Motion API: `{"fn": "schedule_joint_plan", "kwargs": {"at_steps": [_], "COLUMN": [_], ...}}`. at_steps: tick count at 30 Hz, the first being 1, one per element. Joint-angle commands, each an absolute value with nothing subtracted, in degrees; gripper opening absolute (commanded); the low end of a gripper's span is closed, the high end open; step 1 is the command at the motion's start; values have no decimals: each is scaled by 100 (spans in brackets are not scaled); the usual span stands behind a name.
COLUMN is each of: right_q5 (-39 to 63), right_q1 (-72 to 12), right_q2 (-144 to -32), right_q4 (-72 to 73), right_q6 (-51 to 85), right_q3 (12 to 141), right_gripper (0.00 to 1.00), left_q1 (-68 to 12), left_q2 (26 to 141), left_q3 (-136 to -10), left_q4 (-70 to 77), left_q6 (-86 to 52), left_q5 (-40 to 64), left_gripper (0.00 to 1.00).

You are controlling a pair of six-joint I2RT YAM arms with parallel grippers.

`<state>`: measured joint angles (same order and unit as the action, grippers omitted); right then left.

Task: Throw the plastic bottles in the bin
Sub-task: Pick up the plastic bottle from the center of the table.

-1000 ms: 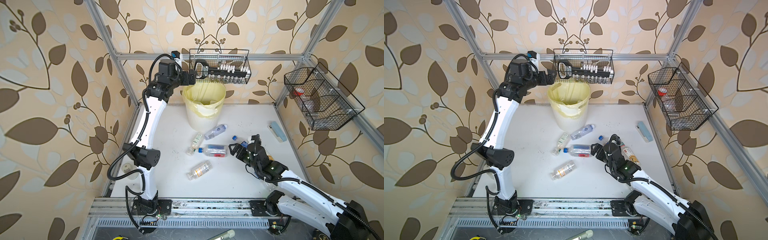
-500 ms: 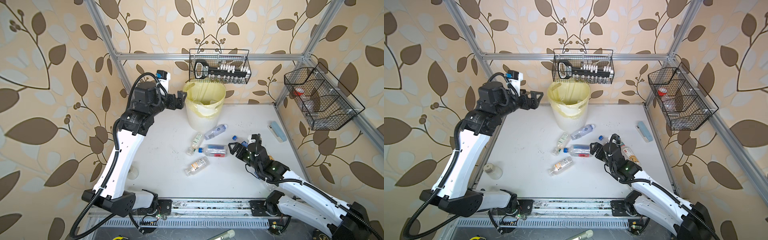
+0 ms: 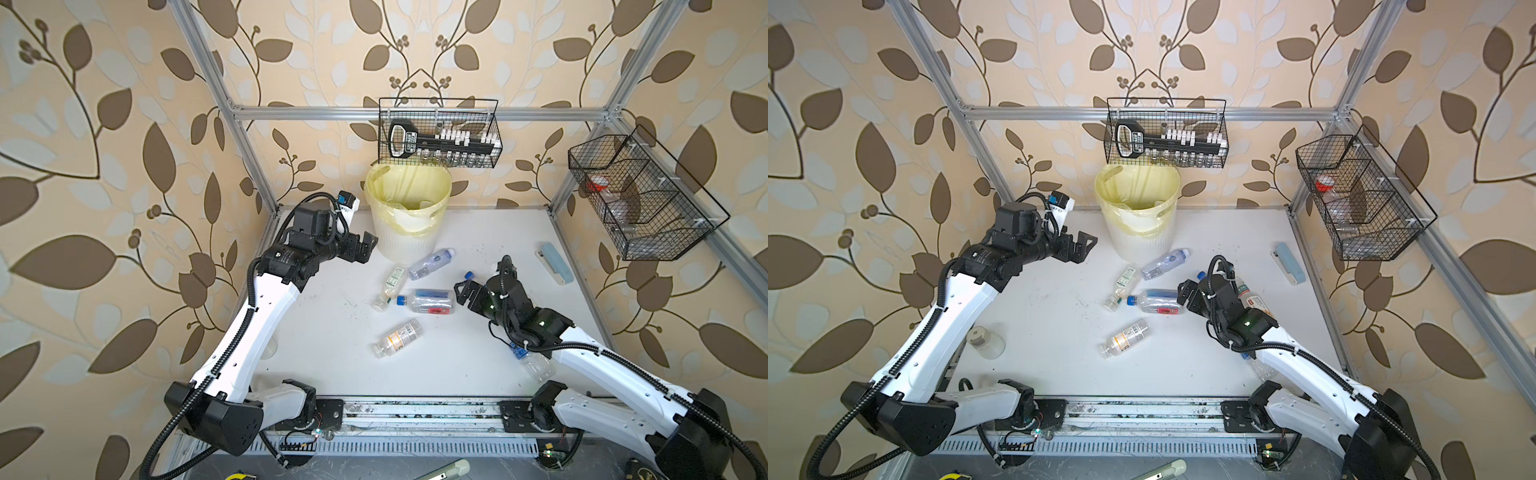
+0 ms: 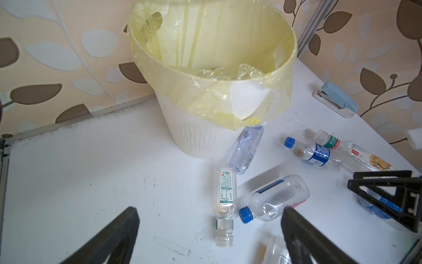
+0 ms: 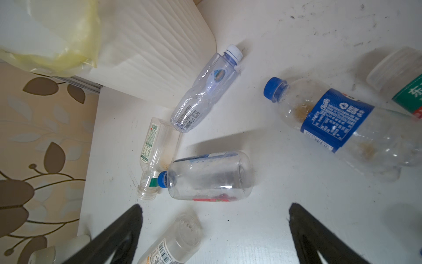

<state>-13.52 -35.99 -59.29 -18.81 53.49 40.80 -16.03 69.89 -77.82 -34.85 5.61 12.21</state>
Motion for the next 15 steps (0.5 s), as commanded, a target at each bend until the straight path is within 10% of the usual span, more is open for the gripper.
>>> {"fn": "schedule_joint_plan", "kwargs": {"at_steps": [1,15], "right_q5": [-1305,-1026], "right_q1": [-3625,-3356], "right_q2": [-6193,-6590], "right_q4": [-2194,-2083], "right_q6": [5230,5524], "right_q3": [4348,4347], "right_gripper": [100,100], "left_q1": [-1564,-1564], "left_q2": [6817,6272], "left_q3": [-7612,-6214], "left_q4": [-3478,-3608], "left_q6": [957,1547], "left_q5": [1417,2083], "left_gripper": [99,99]}}
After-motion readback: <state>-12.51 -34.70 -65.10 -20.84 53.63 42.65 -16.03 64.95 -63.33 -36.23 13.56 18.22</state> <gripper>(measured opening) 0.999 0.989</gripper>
